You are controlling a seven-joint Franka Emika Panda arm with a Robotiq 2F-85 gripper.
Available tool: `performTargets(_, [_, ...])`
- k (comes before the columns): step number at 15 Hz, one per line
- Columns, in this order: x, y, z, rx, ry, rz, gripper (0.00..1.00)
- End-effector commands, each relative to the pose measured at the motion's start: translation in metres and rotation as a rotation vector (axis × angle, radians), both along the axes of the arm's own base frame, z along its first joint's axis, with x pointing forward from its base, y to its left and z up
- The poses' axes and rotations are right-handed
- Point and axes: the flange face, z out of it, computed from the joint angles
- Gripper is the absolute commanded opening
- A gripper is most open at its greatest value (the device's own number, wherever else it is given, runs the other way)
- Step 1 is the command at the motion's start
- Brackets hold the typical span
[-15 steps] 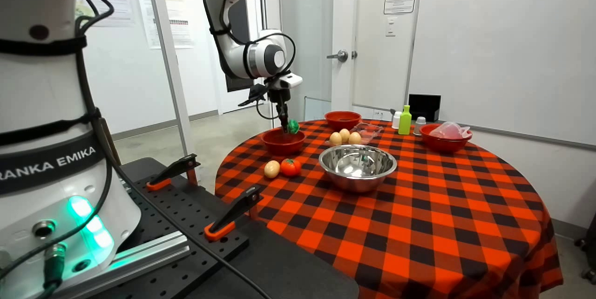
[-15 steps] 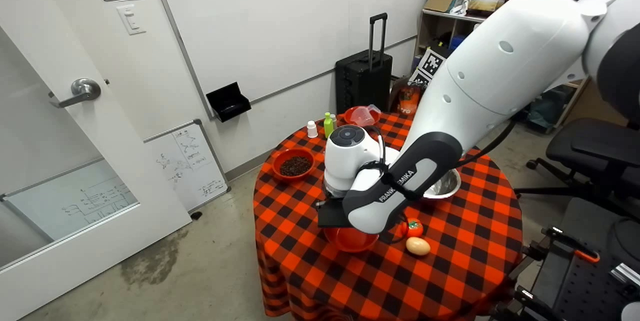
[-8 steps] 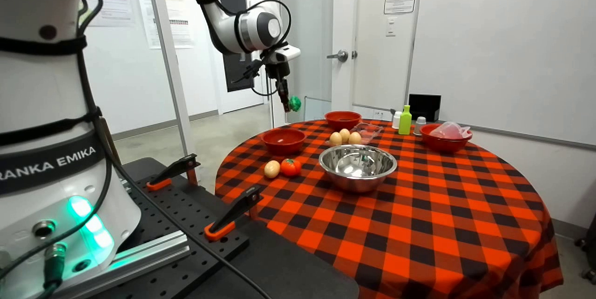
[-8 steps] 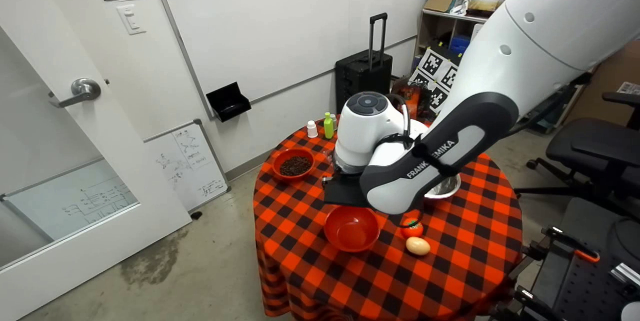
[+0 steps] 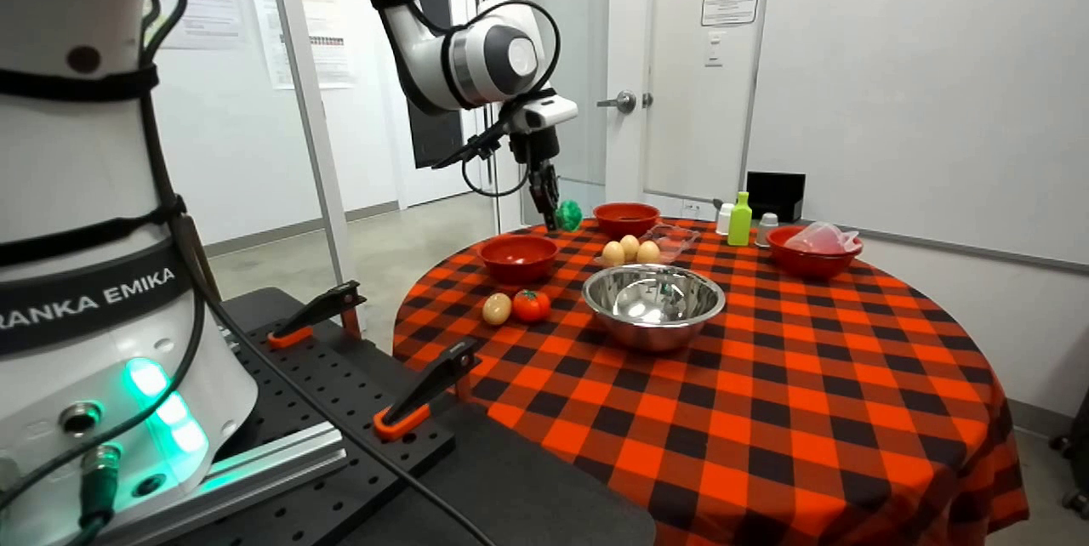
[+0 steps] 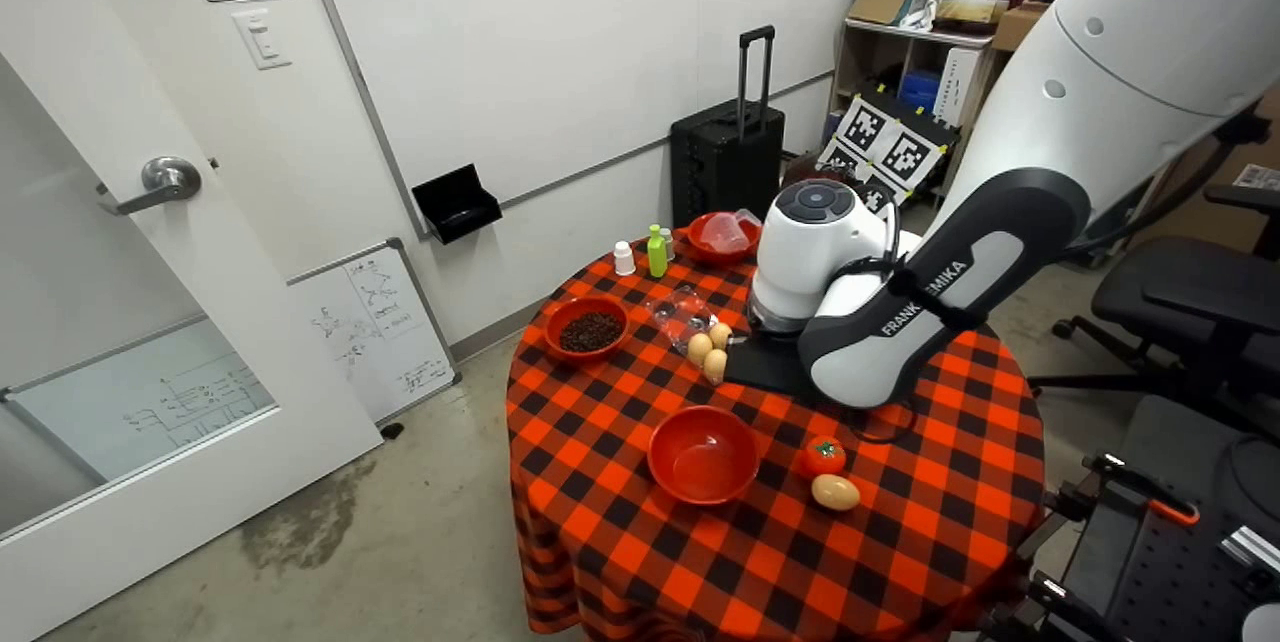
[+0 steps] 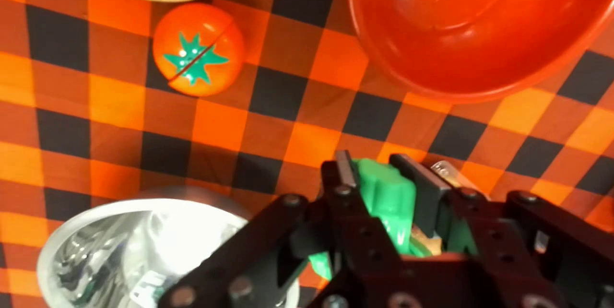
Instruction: Place the broccoli from the red bowl on the table
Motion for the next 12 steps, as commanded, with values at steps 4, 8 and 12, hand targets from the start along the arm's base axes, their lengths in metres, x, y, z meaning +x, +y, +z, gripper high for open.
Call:
performTargets(4, [-0.017,-0.032,-0.021,0.005,0.026,-0.089,0.09])
performTargets(8, [-0.020,-0.024,-0.037,0.039,0.045,-0.098,0.09])
performTargets(12, [-0.024,-0.020,-0.061,0.067,0.060,-0.116,0.09])
